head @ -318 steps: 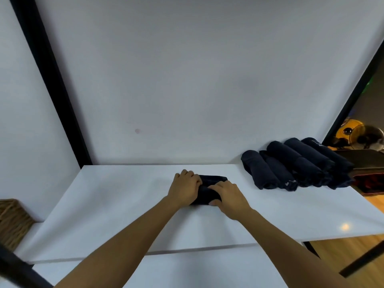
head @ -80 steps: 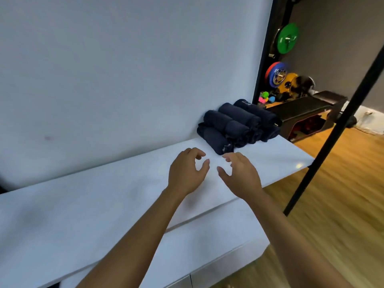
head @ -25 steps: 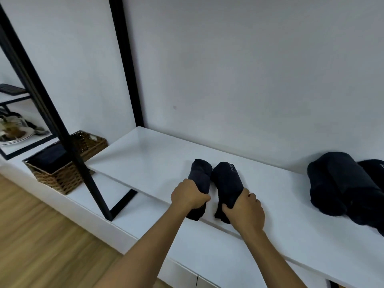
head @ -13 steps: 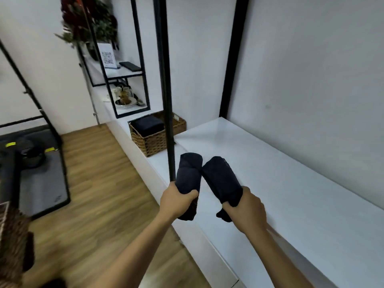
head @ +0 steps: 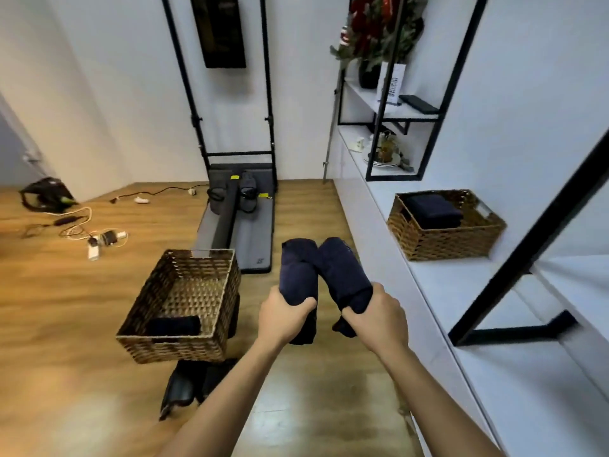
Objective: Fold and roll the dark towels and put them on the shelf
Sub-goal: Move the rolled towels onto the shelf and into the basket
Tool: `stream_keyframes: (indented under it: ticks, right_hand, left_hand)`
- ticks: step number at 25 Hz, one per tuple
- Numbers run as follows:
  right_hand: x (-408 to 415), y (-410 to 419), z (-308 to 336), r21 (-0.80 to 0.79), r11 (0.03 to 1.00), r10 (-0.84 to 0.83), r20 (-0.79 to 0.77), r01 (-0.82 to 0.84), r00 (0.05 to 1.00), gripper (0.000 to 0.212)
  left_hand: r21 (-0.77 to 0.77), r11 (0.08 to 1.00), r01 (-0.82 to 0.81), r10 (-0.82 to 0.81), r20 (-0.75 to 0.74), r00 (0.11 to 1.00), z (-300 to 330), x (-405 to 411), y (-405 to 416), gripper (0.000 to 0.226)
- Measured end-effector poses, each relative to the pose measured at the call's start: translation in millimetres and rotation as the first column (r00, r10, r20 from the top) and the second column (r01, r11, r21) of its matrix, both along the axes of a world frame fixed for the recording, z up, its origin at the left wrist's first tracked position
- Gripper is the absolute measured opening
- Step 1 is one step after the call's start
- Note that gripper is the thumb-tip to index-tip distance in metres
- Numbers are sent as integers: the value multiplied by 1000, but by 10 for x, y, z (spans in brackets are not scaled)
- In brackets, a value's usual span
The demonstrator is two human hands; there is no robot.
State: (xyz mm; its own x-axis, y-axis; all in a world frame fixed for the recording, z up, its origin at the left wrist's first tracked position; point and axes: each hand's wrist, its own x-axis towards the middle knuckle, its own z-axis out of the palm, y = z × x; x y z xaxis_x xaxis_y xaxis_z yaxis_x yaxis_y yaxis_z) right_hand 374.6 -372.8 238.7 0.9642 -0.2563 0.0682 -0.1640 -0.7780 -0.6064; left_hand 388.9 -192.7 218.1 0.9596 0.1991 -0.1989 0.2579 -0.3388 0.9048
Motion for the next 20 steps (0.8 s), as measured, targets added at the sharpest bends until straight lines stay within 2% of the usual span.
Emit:
stream_keyframes:
  ticks: [2, 6, 10, 13, 17, 20]
  right_hand:
    - [265, 509, -33, 38, 996, 83, -26, -82, 996, 47]
    - [754, 1389, -203, 82, 957, 286, -124, -277, 950, 52]
    - [1241, 2187, -522, 77, 837, 544, -226, -542, 808, 73]
    - [1701, 2720, -848, 39, 780, 607, -291, -625, 739, 71]
    - [2519, 3272, -1324, 32, 721, 661, -330, -692, 674, 60]
    - [3270, 3722, -1724, 60, 663, 708, -371, -746, 600, 57]
  left_hand:
    - [9, 994, -106, 106, -5, 994, -7, 83, 500, 46]
    - [12, 958, -285, 286, -31, 958, -134, 157, 1278, 30]
    - [32, 904, -425, 426, -134, 895, -481, 306, 1914, 52]
    - [2, 843, -538, 523, -237, 818, -897, 631, 2332, 58]
    - [-28, 784, -620, 581, -318, 749, -1293, 1299, 2757, 43]
    - [-75, 659, -748, 660, -420, 623, -1636, 1990, 3112, 35]
